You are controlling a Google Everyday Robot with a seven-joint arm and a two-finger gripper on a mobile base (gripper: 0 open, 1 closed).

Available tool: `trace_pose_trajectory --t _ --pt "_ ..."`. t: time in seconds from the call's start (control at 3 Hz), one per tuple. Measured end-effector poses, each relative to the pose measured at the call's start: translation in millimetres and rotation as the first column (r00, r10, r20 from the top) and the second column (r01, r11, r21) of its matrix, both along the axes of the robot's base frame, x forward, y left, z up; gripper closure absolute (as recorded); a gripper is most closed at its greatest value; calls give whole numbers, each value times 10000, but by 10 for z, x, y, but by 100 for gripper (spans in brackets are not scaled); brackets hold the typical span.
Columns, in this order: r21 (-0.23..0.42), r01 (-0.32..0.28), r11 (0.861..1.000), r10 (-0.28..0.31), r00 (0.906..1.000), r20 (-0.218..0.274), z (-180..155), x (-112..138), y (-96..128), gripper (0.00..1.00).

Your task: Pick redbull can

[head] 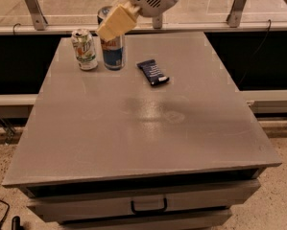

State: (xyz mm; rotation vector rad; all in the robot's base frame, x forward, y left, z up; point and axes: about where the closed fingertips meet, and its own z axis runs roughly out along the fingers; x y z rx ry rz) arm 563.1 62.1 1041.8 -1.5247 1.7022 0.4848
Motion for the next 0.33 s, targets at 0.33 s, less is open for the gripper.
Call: trace_pose_trajectory --t 0.33 --pt "17 -14 10000 14 10000 13 12 -5 -1 100"
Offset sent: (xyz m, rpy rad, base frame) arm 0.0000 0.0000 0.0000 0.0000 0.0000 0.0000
